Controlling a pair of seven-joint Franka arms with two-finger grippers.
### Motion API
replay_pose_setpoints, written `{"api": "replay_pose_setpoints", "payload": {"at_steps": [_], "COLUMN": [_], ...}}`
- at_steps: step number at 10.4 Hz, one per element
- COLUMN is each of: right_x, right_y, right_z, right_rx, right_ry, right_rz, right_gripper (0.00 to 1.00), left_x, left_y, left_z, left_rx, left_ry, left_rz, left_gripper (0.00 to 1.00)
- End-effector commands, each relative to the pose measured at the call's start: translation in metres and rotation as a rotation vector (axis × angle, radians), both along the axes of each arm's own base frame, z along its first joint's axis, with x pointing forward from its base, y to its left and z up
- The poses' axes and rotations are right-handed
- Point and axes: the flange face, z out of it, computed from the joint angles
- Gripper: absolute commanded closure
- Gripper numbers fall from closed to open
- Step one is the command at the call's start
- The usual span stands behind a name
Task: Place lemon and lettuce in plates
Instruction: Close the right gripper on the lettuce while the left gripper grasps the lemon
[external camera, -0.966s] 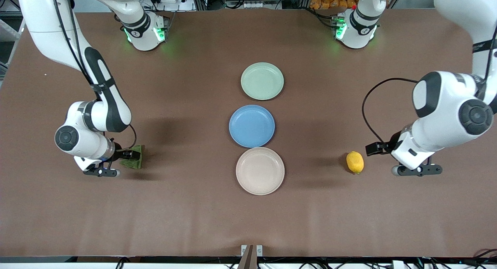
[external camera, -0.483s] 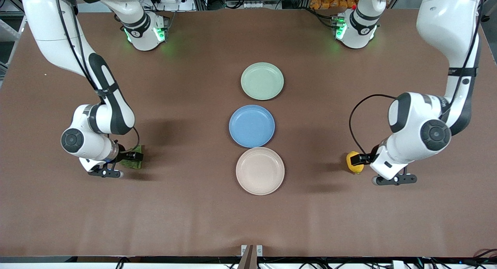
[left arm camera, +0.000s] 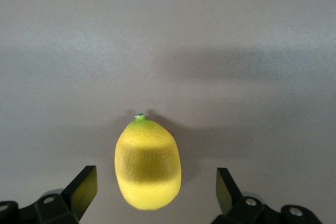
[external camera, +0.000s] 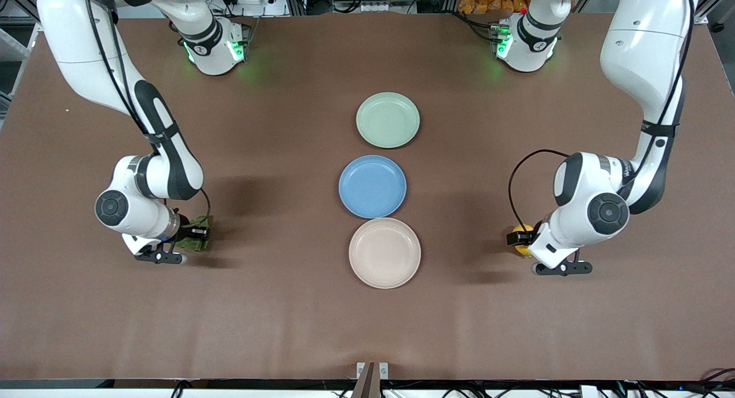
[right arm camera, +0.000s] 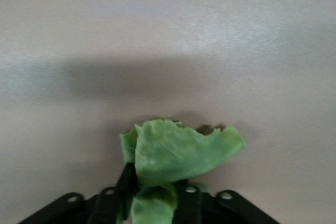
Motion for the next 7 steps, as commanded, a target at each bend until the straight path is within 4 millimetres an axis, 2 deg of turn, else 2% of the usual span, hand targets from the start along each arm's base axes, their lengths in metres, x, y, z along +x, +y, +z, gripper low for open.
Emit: {"api": "replay_pose_setpoints", "payload": {"at_steps": [1, 5, 7], "right_x": [-0.001, -0.010, -0.015], "right_y": [0.008, 0.037, 0.045], "right_z": [0.006, 0.060, 0.082], "right_rx": [-0.003, 0.008, 0.013], "right_ry": [0.009, 0.066, 0.089], "right_rz": [0.002, 0.012, 0.011], "right_gripper": [1.00, 1.00, 1.00], "left_x": [-0.010, -0.015, -0.018], "left_y": [0.000, 0.001, 0.003], "left_z": [-0.016, -0.044, -0.060], "left_rx": [0.010, -0.003, -0.007], "left_ry": [-0.040, -0.059, -0.077], "left_rz": [0.002, 0.002, -0.003], "left_gripper": [0.00, 0.00, 0.00]}}
